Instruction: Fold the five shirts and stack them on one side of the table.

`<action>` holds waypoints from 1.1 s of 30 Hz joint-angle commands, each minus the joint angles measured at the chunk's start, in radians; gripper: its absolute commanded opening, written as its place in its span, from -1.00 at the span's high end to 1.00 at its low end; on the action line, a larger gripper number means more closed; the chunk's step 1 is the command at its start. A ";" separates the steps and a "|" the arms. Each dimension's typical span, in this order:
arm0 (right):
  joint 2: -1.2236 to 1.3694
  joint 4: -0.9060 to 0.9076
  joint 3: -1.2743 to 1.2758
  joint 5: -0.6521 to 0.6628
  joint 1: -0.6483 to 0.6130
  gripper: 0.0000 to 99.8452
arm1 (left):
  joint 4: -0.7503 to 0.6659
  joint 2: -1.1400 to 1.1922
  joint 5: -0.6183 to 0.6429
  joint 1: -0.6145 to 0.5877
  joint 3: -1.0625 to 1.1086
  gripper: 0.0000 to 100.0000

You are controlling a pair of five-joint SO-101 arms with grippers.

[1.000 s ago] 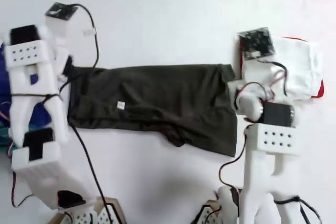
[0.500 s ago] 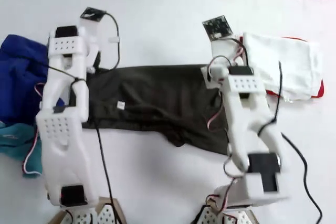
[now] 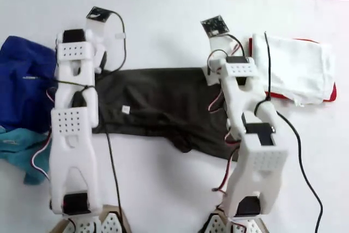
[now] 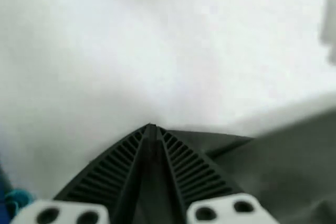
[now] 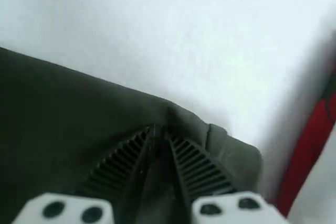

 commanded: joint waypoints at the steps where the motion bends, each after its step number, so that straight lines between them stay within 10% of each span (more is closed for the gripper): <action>1: 0.051 -0.005 -0.110 0.000 0.061 0.96 | 0.009 0.018 0.000 -0.063 -0.087 0.95; 22: 0.171 0.458 -0.638 -0.008 0.081 0.96 | 0.233 0.018 -0.066 0.006 -0.387 0.95; 33: 0.171 0.822 -0.993 -0.008 0.081 0.96 | 0.241 -0.273 0.031 0.023 -0.013 0.95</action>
